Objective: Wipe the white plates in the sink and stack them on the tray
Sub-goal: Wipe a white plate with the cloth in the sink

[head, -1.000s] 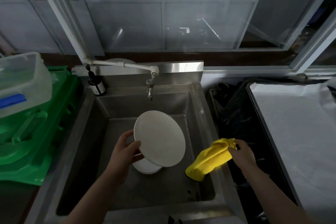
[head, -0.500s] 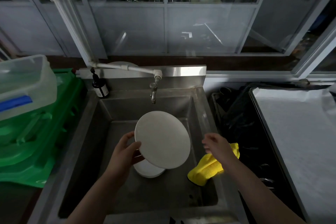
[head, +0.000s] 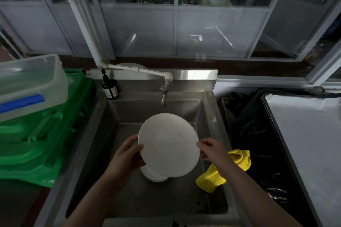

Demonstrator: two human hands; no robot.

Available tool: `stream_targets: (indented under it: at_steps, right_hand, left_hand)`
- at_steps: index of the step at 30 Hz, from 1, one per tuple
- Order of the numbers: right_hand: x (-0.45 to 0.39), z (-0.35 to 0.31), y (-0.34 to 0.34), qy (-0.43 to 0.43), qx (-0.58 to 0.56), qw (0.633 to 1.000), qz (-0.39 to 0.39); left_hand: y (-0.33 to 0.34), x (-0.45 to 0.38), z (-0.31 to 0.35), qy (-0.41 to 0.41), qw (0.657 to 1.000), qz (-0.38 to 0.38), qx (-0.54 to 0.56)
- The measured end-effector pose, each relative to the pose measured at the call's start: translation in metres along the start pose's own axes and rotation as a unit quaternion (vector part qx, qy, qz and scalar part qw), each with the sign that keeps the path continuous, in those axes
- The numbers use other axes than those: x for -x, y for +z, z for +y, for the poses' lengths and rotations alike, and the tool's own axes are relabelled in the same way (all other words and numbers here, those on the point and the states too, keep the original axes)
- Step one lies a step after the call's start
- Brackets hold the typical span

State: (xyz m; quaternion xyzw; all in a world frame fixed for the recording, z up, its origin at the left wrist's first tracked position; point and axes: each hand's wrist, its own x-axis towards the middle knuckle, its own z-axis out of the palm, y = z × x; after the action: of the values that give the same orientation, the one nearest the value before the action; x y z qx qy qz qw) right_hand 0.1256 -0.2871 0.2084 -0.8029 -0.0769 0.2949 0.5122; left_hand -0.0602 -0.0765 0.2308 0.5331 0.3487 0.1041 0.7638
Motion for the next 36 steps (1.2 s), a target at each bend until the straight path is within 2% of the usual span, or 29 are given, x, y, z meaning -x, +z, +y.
stream_targets:
  at_steps: [6, 13, 15, 18, 20, 21, 27, 31, 36]
  right_hand:
    - [0.002, 0.002, 0.007, -0.030, 0.026, 0.998, 0.053]
    - [0.008, 0.009, 0.013, -0.029, 0.003, 0.998, 0.056]
    - [0.009, 0.013, 0.016, -0.025, -0.002, 0.998, 0.059]
    - [0.014, 0.018, 0.020, -0.026, -0.026, 0.998, 0.055]
    - [0.018, 0.019, 0.023, -0.028, -0.052, 0.997, 0.051]
    - [0.019, 0.020, 0.023, -0.026, -0.068, 0.996, 0.049]
    - [0.022, 0.017, 0.023, 0.016, -0.195, 0.980, 0.044]
    - [0.025, 0.012, 0.024, 0.028, -0.276, 0.960, 0.049]
    - [0.024, 0.014, 0.032, 0.012, -0.295, 0.953, 0.065]
  left_hand:
    - [-0.013, -0.003, 0.003, -0.003, 0.999, -0.025, -0.025]
    - [-0.009, -0.008, 0.002, 0.066, 0.986, 0.040, -0.148]
    - [-0.005, -0.006, 0.006, 0.108, 0.966, 0.056, -0.227]
    - [-0.004, -0.006, 0.005, 0.176, 0.913, 0.089, -0.357]
    - [-0.007, -0.008, 0.000, 0.187, 0.881, 0.109, -0.422]
    - [-0.008, -0.009, -0.002, 0.185, 0.876, 0.112, -0.432]
    - [-0.007, -0.011, -0.009, 0.165, 0.898, 0.131, -0.387]
    - [0.000, -0.005, -0.011, 0.211, 0.901, 0.139, -0.354]
    - [0.003, -0.001, -0.008, 0.256, 0.900, 0.172, -0.309]
